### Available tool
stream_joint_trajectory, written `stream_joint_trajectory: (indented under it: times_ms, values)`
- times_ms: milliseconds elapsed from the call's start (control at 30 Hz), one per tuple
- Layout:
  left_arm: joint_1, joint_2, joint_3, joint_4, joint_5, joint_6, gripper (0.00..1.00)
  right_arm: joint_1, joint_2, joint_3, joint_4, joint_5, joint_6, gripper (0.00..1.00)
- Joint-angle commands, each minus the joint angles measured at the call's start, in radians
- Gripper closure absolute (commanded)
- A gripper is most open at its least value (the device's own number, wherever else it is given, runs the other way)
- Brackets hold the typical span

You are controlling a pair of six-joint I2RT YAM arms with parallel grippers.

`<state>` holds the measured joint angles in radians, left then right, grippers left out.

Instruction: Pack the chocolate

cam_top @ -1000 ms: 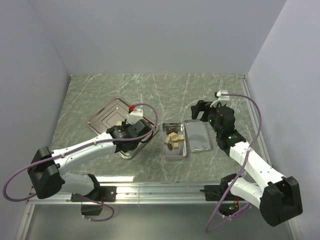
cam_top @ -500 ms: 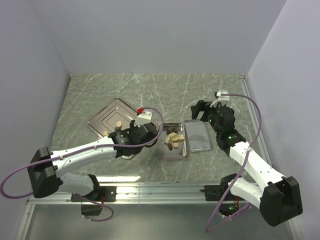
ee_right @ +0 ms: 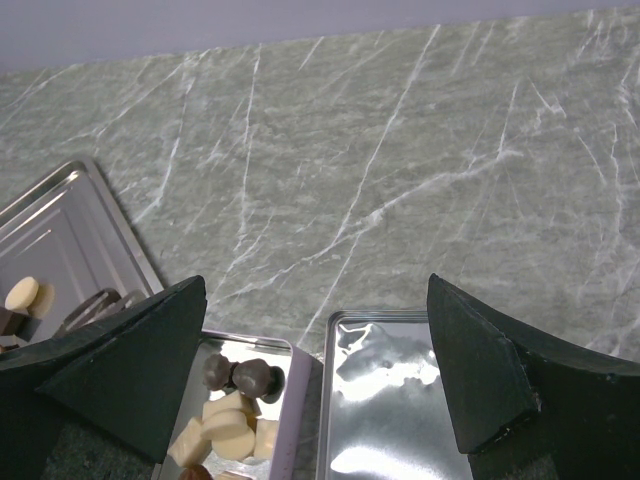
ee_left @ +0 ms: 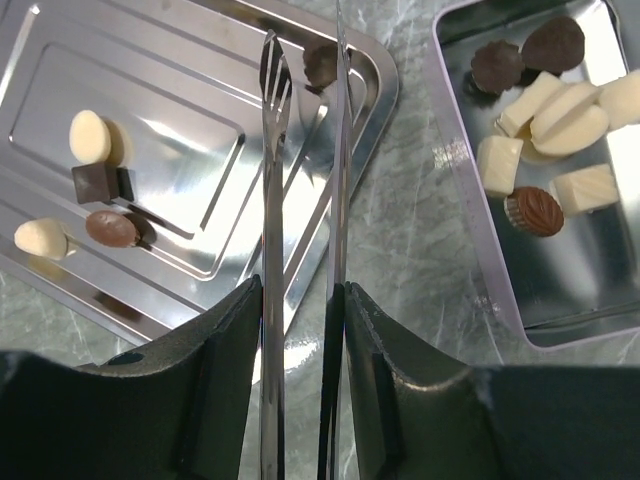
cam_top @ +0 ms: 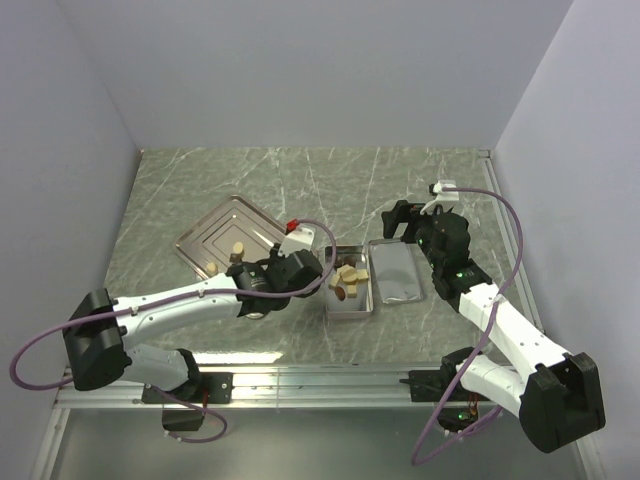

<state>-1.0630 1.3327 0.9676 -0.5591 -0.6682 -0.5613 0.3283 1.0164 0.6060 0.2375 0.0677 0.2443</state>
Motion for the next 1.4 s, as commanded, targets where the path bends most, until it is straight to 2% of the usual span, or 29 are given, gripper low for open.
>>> stream_joint_trajectory:
  times_ms: [0,367,600,733,1000,1367]
  values:
    - [-0.012,-0.023,-0.018,0.030,0.019,0.000,0.57,-0.003,-0.006,0.041,0.019,0.011,-0.011,0.03]
    - [-0.014,-0.001,-0.026,0.060,0.048,0.032,0.58,-0.002,-0.010,0.040,0.019,0.012,-0.010,0.03]
    - [-0.014,0.007,-0.018,0.045,0.035,0.026,0.73,-0.003,-0.009,0.040,0.019,0.012,-0.010,0.03]
    - [-0.014,-0.035,-0.027,0.034,0.013,0.014,0.78,-0.002,-0.009,0.040,0.019,0.012,-0.010,0.03]
    - [-0.018,-0.138,-0.058,0.024,-0.005,-0.005,0.80,-0.003,-0.009,0.040,0.019,0.012,-0.010,0.03]
    - [-0.069,-0.187,-0.058,0.011,-0.030,-0.019,0.80,-0.003,-0.006,0.041,0.019,0.015,-0.010,0.03]
